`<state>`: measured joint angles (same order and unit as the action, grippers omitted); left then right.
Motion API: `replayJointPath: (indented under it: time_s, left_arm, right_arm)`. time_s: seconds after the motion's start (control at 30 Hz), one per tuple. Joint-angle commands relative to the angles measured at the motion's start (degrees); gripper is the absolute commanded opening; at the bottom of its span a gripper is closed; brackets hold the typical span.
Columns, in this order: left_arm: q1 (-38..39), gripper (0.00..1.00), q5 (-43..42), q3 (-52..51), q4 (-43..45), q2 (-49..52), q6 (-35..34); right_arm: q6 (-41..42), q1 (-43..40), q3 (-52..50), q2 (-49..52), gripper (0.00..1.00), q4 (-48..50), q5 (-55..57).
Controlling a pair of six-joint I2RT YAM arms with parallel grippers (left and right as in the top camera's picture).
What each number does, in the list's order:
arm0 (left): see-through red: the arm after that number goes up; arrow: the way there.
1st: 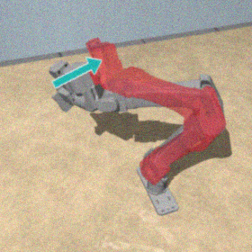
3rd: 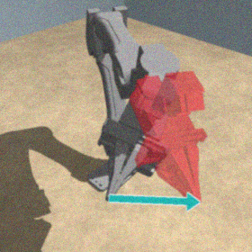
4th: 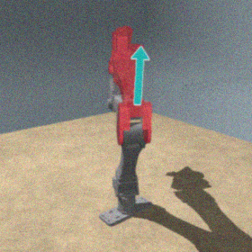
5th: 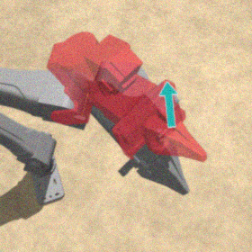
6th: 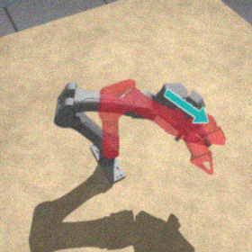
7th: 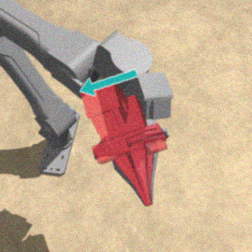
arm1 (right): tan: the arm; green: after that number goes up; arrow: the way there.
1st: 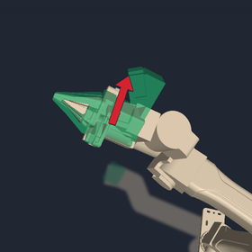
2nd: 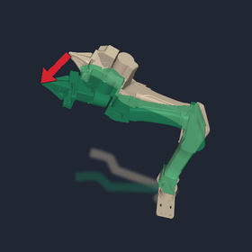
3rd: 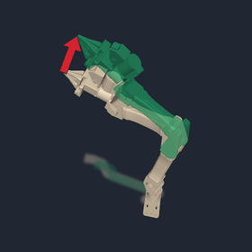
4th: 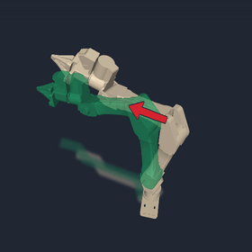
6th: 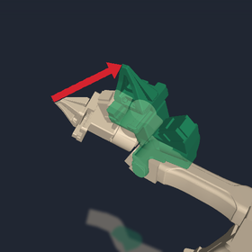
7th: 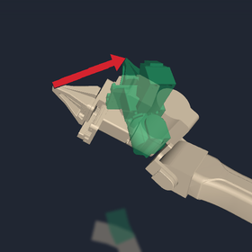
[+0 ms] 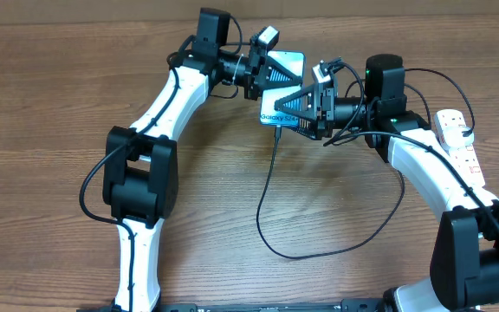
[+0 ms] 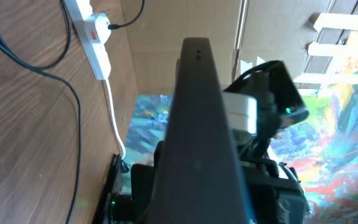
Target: Plug charger to phone and switch on socket
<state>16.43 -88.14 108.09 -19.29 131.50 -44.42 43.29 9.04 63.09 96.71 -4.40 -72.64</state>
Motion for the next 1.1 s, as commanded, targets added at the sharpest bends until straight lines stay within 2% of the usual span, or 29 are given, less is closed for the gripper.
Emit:
replayJointPath:
  time_s: [0.0,0.2,0.37,0.43,0.6,0.7,0.77,0.8,1.07]
  left_arm:
    - [-0.4,0.04,-2.5,0.1,0.2,-1.5,2.5]
    - [-0.4,0.04,-2.5,0.1,0.2,-1.5,2.4]
    - [-0.4,0.04,-2.5,0.1,0.1,-1.5,1.7]
    - [-0.4,0.04,-2.5,0.1,0.0,-1.5,1.6]
    - [-0.4,0.04,-2.5,0.1,0.0,-1.5,1.6]
    - [-0.4,0.04,-2.5,0.1,0.0,-1.5,1.6]
    - [-0.4,0.04,-2.5,0.1,0.0,-1.5,1.6]
    - [-0.4,0.04,-2.5,0.1,0.0,-1.5,1.6]
    - [-0.4,0.04,-2.6,0.1,-2.3,-1.5,1.9]
  right_arm:
    - [-5.6,0.2,1.5,-0.6,0.83,-3.5,-1.7]
    - [-16.1,1.6,1.5,-0.6,0.79,-16.2,-1.6]
    - [-18.1,3.2,1.5,-0.6,0.72,-17.4,-0.9]
    - [-18.1,3.5,1.5,-0.6,0.63,-16.8,-0.4]
    - [-18.1,3.5,1.5,-0.6,0.28,-16.3,0.2]
    - [-18.1,3.5,1.5,-0.6,0.23,-16.3,0.2]
    - [-18.1,3.5,1.5,-0.6,0.13,-16.3,0.3]
    - [-18.1,3.5,1.5,-0.6,0.04,-16.3,0.8]
    - [-16.1,3.0,1.5,-0.6,0.04,-14.4,1.7]
